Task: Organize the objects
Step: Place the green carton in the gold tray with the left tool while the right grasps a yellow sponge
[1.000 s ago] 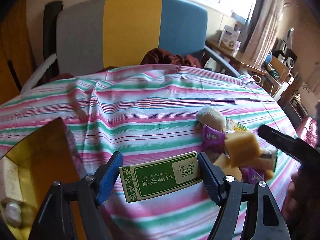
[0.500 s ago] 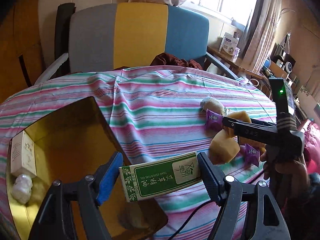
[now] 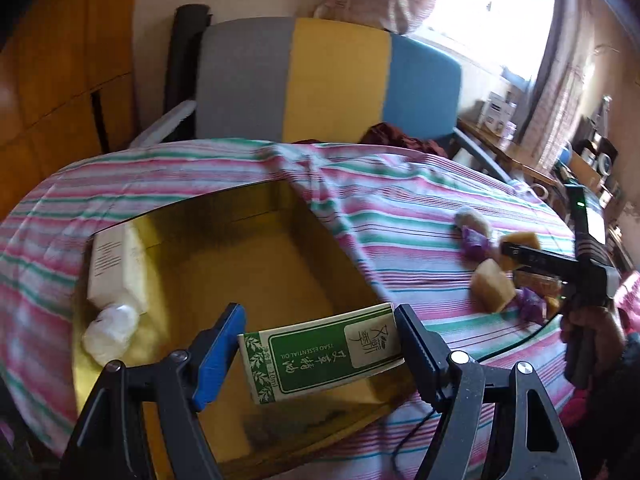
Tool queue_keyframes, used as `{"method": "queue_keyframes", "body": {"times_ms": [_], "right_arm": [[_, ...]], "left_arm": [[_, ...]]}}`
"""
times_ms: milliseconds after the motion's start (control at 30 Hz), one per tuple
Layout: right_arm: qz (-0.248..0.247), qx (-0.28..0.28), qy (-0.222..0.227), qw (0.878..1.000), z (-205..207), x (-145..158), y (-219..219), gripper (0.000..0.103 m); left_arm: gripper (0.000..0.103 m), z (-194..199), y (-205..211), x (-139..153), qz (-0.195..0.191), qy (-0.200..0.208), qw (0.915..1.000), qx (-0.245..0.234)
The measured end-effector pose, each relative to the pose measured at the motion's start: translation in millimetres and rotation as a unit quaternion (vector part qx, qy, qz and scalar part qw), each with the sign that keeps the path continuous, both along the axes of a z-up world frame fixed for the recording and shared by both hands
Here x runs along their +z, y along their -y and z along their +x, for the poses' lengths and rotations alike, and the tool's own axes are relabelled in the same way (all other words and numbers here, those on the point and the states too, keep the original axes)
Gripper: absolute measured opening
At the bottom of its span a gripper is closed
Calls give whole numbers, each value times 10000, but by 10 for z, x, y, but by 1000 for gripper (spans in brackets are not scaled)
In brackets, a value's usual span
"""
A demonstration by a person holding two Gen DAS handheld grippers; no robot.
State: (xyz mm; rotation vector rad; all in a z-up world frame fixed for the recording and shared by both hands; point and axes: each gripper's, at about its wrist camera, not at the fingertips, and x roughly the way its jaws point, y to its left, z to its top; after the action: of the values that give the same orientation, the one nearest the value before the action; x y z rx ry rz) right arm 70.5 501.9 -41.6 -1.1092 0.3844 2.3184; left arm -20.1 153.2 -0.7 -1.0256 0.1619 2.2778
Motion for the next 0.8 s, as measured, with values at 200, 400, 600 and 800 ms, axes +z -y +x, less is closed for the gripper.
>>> {"method": "queue_keyframes", "body": {"times_ms": [200,400,600,800], "right_arm": [[114,-63,-250,9996,58,119,6,54],[260,44,-402,9988,72,210,83,54],[292,82,-479,9984,77,236,109,54],[430,149,-608,9971,94,299,161,54]], "left_arm": [[76,-257,677,-155,-428,-137,9945,942],[76,-475,1010,-420,-672,44,9882,1373],[78,-566,1024,-541,-788,36,9854,1508],[78,-682,973,-572,-944,-217,9821,1614]]}}
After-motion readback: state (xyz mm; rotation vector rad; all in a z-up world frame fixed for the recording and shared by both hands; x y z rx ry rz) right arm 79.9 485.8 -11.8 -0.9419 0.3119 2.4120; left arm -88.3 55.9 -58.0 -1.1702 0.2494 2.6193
